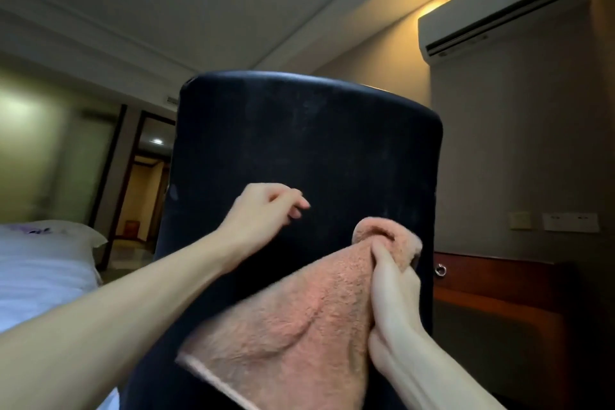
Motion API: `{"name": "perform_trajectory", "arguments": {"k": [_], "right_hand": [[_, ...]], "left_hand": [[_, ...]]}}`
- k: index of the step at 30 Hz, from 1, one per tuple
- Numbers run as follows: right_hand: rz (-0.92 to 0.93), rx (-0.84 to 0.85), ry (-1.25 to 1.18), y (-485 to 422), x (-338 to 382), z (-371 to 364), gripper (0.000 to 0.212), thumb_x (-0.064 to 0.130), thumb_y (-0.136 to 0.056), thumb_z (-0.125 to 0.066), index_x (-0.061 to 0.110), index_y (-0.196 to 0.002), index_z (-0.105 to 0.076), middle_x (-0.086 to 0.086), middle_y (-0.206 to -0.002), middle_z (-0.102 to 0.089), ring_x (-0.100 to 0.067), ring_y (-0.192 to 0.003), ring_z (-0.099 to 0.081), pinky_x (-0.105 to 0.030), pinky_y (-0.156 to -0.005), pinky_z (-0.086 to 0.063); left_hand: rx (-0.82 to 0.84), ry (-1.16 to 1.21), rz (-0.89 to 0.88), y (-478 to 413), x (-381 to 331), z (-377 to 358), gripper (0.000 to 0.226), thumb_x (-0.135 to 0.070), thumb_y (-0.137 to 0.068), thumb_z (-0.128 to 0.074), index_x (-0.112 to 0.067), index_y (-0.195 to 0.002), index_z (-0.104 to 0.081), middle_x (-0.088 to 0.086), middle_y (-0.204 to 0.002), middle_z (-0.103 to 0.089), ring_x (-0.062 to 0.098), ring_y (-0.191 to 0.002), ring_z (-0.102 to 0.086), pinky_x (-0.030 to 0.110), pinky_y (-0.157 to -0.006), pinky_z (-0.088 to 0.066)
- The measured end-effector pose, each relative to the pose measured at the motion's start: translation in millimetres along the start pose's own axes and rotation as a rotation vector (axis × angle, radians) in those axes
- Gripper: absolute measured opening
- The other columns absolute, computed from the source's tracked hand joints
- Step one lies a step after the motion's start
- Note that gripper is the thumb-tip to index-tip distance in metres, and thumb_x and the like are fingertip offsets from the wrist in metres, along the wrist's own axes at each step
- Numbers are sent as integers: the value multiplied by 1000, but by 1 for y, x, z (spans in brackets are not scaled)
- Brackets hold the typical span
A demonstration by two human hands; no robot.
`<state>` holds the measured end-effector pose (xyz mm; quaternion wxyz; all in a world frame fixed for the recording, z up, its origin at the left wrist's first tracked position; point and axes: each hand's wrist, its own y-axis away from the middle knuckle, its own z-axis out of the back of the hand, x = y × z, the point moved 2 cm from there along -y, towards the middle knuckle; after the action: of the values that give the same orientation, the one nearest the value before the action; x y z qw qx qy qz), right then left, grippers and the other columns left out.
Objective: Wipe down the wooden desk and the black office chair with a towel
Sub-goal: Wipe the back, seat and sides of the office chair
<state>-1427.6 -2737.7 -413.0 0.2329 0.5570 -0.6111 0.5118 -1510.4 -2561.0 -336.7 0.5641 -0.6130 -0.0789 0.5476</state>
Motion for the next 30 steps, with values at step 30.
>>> {"name": "perform_trajectory", "arguments": {"k": [30], "right_hand": [[1878,542,1662,-116,-23,-16,79,34,-68,-73,27,-146,-58,-10,-152,-54,-42,-139,-50,-81,-112,-19]], "left_hand": [[-775,-199,379,-12,172,91,86,-81,-94,-9,-11,-80,-58,16,-88,-60,42,-90,-53,55,-87,-42]]}}
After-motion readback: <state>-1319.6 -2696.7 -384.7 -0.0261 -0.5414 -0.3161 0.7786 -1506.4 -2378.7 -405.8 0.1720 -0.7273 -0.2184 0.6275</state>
